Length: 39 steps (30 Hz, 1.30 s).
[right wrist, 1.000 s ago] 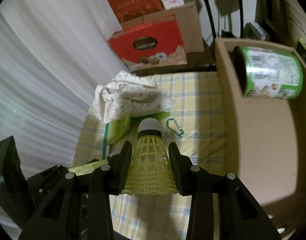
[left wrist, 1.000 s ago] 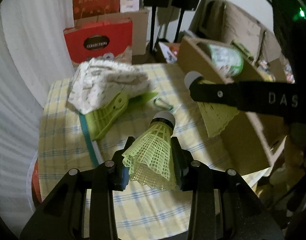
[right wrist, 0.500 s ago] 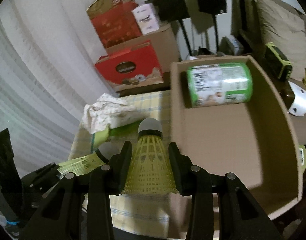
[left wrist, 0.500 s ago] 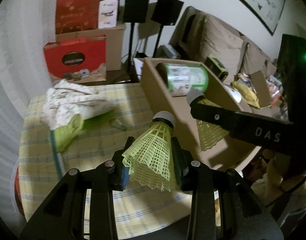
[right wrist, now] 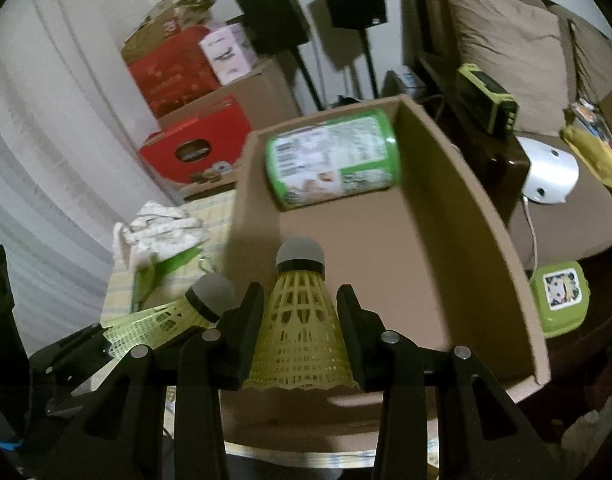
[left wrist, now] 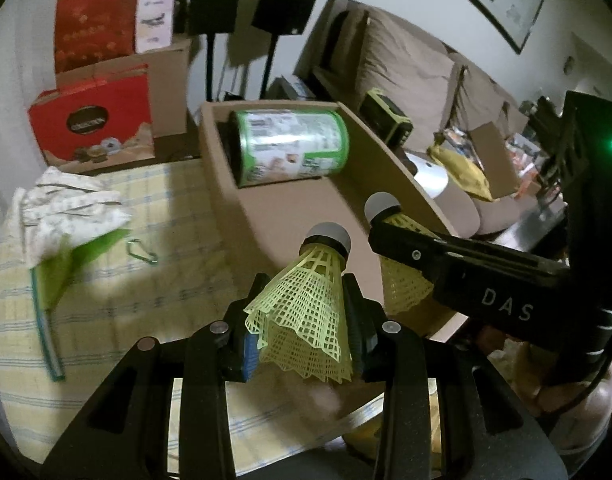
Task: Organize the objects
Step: 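Carry both shuttlecocks into the cardboard box and open both grippers, then withdraw both grippers from the box back toward the table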
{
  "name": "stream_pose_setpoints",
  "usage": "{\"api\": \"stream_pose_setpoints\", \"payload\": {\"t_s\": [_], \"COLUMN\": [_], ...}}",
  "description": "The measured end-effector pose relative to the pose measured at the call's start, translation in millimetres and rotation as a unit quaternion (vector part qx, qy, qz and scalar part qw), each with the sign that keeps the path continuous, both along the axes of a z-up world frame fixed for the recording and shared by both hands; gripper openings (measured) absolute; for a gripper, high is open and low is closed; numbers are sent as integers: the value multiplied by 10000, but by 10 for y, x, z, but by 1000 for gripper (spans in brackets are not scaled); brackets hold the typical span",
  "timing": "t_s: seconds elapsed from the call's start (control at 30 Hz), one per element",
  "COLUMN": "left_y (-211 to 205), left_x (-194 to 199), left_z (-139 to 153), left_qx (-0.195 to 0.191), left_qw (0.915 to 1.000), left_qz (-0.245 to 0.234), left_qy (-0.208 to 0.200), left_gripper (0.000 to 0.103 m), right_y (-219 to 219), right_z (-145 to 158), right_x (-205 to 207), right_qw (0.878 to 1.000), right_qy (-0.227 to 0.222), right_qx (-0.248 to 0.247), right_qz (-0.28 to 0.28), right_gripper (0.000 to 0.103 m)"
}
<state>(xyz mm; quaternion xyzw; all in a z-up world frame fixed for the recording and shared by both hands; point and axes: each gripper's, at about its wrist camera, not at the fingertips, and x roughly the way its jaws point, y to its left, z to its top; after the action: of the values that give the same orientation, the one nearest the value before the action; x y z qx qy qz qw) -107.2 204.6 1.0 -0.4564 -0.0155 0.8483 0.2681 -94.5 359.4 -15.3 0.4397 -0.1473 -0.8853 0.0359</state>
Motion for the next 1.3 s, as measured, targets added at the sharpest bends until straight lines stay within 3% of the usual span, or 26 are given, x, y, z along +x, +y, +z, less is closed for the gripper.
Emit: {"api": "stream_pose_setpoints", "payload": {"t_s": [0.3, 0.43, 0.5, 0.67, 0.8, 1.0, 1.23, 1.3], "left_y": [309, 341, 344, 281, 189, 47, -219, -311], "left_x": [-6, -24, -27, -23, -19, -27, 1, 32], "left_z": [-212, -274, -276, -236, -180, -94, -12, 23], "left_qx": [-55, -97, -71, 27, 172, 243, 0, -124], "left_qw": [9998, 9998, 9998, 9998, 9998, 9997, 9997, 9992], "left_qz": [-127, -81, -105, -109, -55, 17, 200, 256], "left_qy": [-127, -139, -128, -141, -106, -85, 115, 284], "left_gripper": [36, 43, 52, 57, 69, 69, 71, 79], "right_y": [326, 409, 444, 548, 554, 497, 309, 238], "right_z": [-225, -324, -371, -456, -413, -239, -85, -49], "right_x": [39, 40, 37, 59, 95, 158, 212, 223], "right_qw": [9993, 9988, 9984, 9968, 9970, 9980, 9987, 9988], "right_qy": [-112, -182, -213, -309, -240, -12, 143, 166], "right_qx": [-161, -218, -227, -334, -308, -152, 85, 143], "right_qz": [-317, -410, -462, -655, -661, -621, -474, -428], "right_gripper": [40, 43, 44, 52, 52, 52, 58, 59]}}
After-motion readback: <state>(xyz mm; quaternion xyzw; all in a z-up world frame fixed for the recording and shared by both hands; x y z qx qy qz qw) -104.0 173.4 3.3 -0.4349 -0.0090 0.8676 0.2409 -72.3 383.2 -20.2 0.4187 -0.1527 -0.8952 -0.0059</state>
